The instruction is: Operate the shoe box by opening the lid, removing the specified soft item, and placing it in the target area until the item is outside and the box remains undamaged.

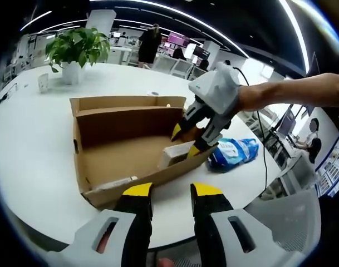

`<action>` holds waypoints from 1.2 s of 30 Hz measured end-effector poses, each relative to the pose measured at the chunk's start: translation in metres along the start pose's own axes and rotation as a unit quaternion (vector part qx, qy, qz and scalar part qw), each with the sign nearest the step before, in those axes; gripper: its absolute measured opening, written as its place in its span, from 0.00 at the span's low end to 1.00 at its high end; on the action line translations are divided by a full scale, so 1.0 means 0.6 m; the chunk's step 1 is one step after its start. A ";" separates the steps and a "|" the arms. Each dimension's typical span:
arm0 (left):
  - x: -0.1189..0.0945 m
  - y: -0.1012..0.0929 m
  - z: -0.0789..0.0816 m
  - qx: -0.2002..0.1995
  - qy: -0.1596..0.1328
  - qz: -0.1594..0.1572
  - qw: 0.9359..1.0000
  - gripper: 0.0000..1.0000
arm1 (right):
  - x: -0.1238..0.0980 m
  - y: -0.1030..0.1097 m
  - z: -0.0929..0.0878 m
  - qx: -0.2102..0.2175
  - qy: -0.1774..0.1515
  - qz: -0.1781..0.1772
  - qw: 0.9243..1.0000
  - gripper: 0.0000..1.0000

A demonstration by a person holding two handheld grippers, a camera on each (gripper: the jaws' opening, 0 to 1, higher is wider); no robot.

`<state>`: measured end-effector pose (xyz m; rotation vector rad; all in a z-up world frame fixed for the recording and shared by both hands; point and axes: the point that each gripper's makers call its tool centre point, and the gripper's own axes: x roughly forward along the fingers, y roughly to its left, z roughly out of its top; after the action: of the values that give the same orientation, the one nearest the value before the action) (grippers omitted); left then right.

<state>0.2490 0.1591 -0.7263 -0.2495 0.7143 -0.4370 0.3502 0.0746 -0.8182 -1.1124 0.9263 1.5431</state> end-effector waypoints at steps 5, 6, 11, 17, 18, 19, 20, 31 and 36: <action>-0.001 0.002 0.001 -0.003 -0.002 0.001 1.000 0.26 | 0.007 0.003 0.001 0.001 -0.001 -0.006 1.000 0.17; -0.001 0.003 0.001 -0.004 -0.002 0.001 1.000 0.26 | 0.006 -0.001 0.002 0.009 -0.006 -0.009 1.000 0.17; 0.000 0.000 0.000 -0.001 -0.001 -0.001 1.000 0.26 | -0.014 -0.020 0.014 0.037 -0.032 -0.033 0.998 0.17; 0.000 -0.002 -0.001 0.002 0.002 -0.002 1.000 0.26 | -0.047 -0.034 0.032 0.053 -0.059 -0.051 0.996 0.17; 0.000 -0.002 -0.001 0.005 0.002 -0.001 1.000 0.26 | -0.053 -0.035 0.035 0.055 -0.061 -0.054 0.995 0.17; 0.000 -0.002 -0.001 0.006 0.002 -0.001 1.000 0.26 | -0.056 -0.036 0.035 0.057 -0.063 -0.055 0.995 0.17; 0.000 -0.002 0.000 0.007 0.002 -0.001 1.000 0.26 | -0.061 -0.035 0.038 0.057 -0.068 -0.056 0.995 0.17; 0.001 -0.007 0.000 0.008 0.002 -0.005 1.000 0.26 | -0.126 -0.036 0.065 0.016 -0.088 -0.089 0.992 0.17; 0.001 -0.007 -0.001 0.009 0.001 -0.004 1.000 0.26 | -0.163 -0.028 0.064 0.006 -0.090 -0.106 0.990 0.17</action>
<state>0.2479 0.1554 -0.7254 -0.2343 0.7115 -0.4516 0.3682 0.0878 -0.7143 -1.0100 0.6711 1.4343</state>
